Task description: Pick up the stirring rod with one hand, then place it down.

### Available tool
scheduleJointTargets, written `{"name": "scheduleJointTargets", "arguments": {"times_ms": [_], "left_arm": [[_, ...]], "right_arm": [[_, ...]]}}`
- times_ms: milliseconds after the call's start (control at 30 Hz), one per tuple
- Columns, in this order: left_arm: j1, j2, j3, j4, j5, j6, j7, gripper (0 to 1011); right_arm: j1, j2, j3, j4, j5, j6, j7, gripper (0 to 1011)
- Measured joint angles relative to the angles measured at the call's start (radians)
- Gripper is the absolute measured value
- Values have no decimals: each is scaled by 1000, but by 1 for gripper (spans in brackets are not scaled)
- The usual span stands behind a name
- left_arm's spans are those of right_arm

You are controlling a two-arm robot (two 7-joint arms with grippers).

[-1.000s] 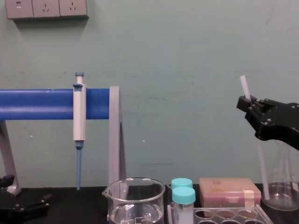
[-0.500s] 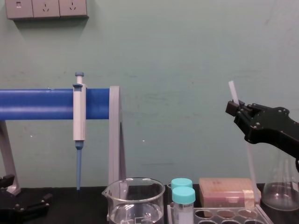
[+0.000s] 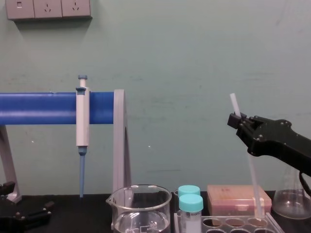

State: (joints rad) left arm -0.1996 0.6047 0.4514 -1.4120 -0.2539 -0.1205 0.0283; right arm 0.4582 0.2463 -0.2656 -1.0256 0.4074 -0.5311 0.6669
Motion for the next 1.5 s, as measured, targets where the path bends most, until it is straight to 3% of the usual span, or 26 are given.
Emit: {"name": "scheduleJointTargets", "arguments": {"times_ms": [1033, 1500], "left_arm": [[0, 0, 0, 0, 0, 0, 0, 1000], [0, 0, 0, 0, 0, 0, 0, 1000]], "right_arm": [[74, -23, -43, 166, 17, -44, 85, 67], [78, -28, -46, 203, 16, -39, 88, 66]]}}
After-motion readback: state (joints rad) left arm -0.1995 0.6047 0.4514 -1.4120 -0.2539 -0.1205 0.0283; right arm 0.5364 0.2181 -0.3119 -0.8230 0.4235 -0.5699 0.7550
